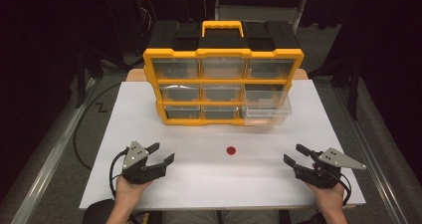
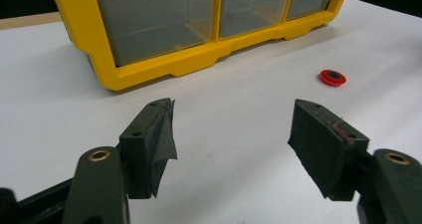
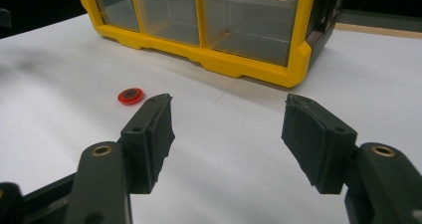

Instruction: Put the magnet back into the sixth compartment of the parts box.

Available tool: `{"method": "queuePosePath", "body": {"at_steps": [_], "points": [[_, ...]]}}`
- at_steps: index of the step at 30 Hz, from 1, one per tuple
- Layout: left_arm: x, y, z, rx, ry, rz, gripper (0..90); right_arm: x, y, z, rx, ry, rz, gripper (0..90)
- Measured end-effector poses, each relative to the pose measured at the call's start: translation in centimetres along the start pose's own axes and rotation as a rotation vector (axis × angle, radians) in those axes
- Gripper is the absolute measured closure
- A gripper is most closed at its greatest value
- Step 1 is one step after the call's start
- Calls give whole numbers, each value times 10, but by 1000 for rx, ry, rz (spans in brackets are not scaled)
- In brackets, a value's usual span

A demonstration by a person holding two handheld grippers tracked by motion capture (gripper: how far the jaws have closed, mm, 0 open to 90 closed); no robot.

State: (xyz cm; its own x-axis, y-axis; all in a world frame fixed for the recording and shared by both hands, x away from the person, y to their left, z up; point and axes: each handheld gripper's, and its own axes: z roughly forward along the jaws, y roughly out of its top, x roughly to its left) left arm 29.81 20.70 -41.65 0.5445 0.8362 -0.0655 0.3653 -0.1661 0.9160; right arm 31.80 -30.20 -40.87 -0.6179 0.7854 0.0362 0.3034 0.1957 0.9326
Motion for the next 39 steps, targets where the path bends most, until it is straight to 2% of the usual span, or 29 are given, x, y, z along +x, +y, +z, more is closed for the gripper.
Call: {"method": "queuePosePath", "body": {"at_steps": [39], "points": [[1, 0, -1, -9, -5, -3, 335, 0, 1, 1, -11, 2, 13, 380]]}}
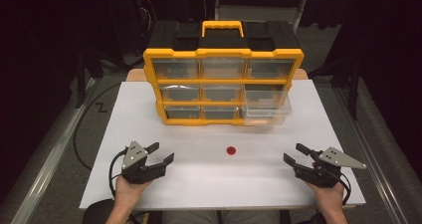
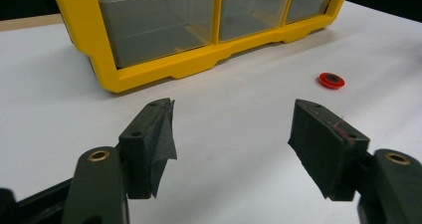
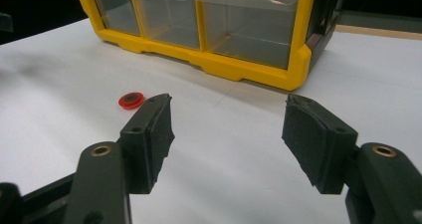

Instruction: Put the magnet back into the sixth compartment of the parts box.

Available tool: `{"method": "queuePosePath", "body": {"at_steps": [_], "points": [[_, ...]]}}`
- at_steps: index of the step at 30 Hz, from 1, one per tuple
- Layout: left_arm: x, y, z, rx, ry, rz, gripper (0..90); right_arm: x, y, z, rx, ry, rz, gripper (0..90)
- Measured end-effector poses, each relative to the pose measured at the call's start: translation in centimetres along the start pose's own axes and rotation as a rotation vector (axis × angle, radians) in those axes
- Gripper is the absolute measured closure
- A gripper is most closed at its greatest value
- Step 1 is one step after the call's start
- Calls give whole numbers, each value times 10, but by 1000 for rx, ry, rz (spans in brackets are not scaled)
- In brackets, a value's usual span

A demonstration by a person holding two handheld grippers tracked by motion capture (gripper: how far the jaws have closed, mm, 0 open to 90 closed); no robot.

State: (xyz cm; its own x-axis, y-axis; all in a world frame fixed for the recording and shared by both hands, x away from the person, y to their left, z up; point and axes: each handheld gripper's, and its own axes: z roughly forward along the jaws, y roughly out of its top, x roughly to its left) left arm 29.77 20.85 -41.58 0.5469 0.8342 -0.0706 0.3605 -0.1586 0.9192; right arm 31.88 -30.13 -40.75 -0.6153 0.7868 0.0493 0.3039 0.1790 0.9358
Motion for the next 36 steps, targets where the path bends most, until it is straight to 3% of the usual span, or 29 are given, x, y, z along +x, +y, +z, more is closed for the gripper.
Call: {"method": "queuePosePath", "body": {"at_steps": [19, 36], "points": [[1, 0, 1, 1, 6, -3, 333, 4, 8, 2, -29, 17, -2, 375], [2, 0, 2, 0, 5, -9, 333, 16, 18, 16, -25, 59, -20, 373]]}}
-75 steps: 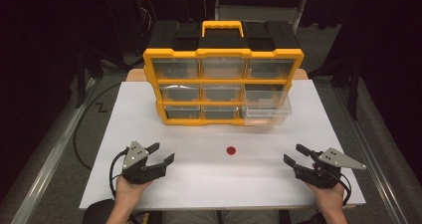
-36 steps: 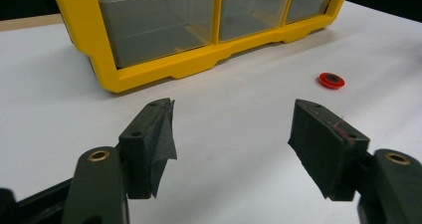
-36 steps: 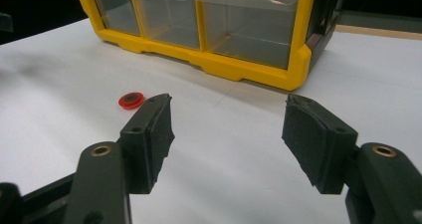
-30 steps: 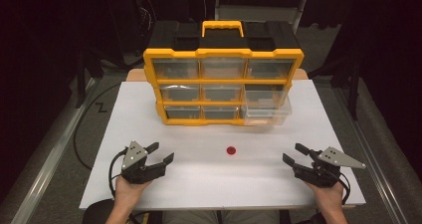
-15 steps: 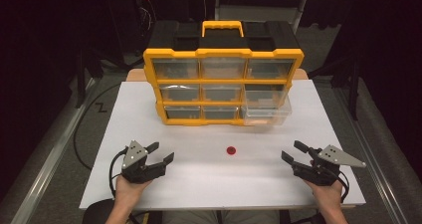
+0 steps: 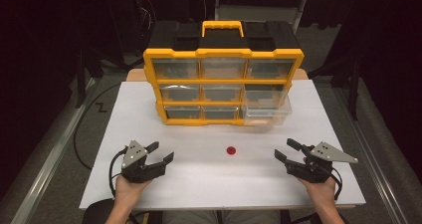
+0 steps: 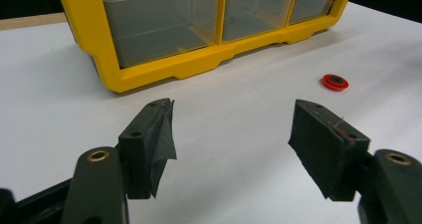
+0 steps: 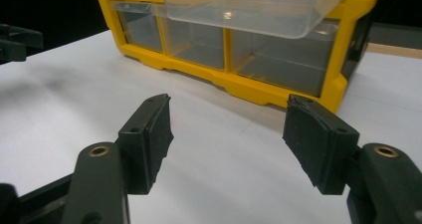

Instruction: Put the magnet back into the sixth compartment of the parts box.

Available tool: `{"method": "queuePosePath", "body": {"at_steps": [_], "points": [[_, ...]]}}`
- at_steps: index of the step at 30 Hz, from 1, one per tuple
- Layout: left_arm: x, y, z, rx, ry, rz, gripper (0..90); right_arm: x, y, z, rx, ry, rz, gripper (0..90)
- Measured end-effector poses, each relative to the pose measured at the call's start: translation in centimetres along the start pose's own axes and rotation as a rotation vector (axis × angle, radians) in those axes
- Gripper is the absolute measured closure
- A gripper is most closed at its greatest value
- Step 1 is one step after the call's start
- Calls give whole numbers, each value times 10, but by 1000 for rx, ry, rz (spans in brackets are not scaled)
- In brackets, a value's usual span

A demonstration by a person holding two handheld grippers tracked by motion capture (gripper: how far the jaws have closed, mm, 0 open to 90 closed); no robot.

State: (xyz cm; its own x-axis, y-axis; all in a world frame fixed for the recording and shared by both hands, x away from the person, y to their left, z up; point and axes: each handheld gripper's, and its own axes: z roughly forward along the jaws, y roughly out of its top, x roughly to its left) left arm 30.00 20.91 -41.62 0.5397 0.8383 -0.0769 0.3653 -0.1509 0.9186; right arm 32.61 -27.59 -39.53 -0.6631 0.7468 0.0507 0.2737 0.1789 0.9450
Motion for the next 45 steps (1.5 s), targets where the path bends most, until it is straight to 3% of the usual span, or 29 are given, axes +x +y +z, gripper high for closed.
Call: {"method": "queuePosePath", "body": {"at_steps": [23, 45], "points": [[1, 0, 0, -2, 0, -7, 330, 15, 9, 27, 44, 61, -7, 409], [1, 0, 0, -7, -8, -6, 322, 33, 21, 51, 53, 108, -33, 410]]}}
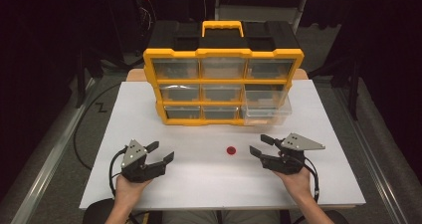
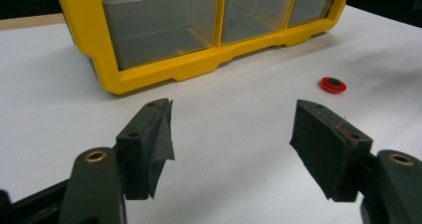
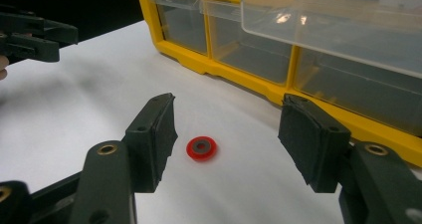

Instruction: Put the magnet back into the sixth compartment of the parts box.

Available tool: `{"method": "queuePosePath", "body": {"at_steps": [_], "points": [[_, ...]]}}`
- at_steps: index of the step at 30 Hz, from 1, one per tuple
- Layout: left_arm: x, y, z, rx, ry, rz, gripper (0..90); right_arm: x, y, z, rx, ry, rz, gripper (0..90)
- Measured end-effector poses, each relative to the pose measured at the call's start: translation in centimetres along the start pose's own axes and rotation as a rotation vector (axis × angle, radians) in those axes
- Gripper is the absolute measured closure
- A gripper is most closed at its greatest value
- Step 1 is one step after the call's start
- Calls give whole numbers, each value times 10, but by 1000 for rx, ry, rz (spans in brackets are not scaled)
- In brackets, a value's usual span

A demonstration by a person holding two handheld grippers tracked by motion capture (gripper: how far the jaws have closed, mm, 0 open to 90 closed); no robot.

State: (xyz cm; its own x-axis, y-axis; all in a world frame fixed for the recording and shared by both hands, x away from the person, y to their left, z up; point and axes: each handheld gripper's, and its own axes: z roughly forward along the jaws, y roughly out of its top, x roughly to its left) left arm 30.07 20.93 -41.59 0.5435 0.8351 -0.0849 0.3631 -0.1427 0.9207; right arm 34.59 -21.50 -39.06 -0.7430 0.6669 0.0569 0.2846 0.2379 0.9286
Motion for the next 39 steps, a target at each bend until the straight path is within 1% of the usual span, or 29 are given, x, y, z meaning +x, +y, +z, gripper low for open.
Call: {"method": "queuePosePath", "body": {"at_steps": [7, 14, 17, 24, 28, 30, 32, 37, 39], "points": [[-1, 0, -1, -1, -3, 7, 321, 4, 4, 6, -12, 13, 0, 410], [-1, 0, -1, -1, -1, 10, 322, 7, 10, 14, 6, 20, -14, 411], [-1, 0, -1, -1, 0, 11, 321, 10, 13, 17, 21, 20, -9, 417], [-1, 0, 0, -3, 3, 11, 306, 15, 20, 26, 94, 28, -25, 438], [-1, 0, 0, -2, 5, 13, 302, 15, 26, 30, 129, 37, -11, 453], [-1, 0, 0, -3, 6, 13, 301, 16, 27, 32, 153, 40, -14, 459], [-1, 0, 0, -5, 6, 12, 300, 16, 28, 34, 184, 39, -16, 463], [0, 0, 0, -4, 5, 10, 297, 17, 30, 38, 233, 32, -25, 471], [0, 0, 0, -5, 5, 9, 296, 17, 31, 39, 260, 20, -33, 482]]}}
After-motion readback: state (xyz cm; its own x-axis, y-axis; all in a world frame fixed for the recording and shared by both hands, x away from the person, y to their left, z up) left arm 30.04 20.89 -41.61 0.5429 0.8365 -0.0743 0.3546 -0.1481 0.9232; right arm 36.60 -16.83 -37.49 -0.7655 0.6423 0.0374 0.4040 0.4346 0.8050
